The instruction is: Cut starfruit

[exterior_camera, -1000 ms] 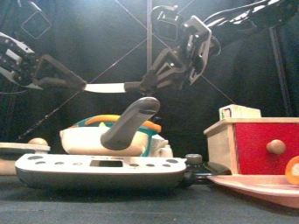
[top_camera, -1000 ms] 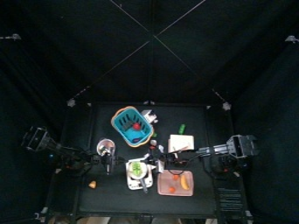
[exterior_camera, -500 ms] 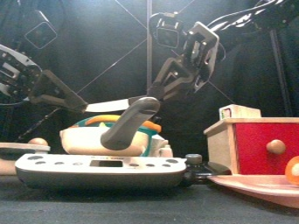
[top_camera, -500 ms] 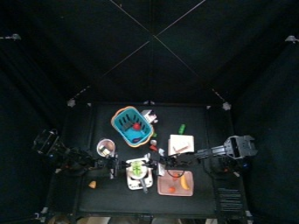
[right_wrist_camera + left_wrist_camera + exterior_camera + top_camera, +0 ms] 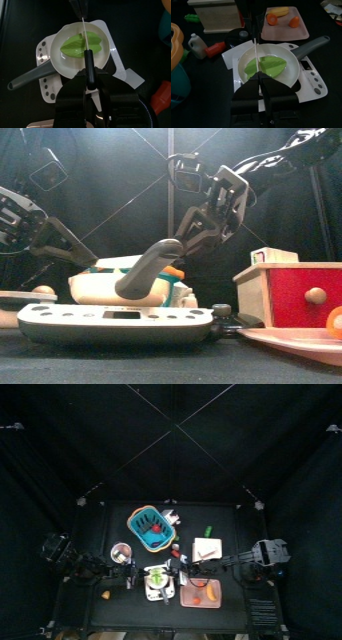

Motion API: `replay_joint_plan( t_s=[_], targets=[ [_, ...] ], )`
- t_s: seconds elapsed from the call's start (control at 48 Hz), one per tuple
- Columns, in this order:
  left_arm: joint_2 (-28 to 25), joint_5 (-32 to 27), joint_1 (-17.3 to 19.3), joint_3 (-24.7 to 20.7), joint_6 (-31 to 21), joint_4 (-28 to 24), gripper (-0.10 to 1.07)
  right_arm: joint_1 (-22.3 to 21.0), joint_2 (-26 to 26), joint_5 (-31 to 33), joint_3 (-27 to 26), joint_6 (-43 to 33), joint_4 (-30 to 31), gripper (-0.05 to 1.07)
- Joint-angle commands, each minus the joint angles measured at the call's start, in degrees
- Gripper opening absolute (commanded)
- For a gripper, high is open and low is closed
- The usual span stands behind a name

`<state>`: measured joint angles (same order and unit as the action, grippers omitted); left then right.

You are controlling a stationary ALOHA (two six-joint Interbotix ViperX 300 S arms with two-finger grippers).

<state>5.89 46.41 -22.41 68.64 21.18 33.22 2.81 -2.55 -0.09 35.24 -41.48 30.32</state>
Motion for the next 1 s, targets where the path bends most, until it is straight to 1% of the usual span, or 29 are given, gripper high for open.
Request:
replay_joint_plan(
  t_s=[0.0, 0.75, 0.979],
  targets=[
    [0.2, -0.1, -0.5, -0.4, 0.0, 0.1, 0.35, -0.5, 1.1, 0.2, -0.8, 0.0, -0.2, 0.44],
    [0.1, -0.7, -0.6, -0.4, 0.1, 0.1, 0.35, -0.8, -0.9, 0.7, -2.2, 0.0, -0.2, 0.44],
    [0.1, -0.7, -0.6, -0.4, 0.1, 0.0, 0.35, -0.8, -1.6, 2.0, -2.7, 0.1, -0.3, 0.44]
  ],
)
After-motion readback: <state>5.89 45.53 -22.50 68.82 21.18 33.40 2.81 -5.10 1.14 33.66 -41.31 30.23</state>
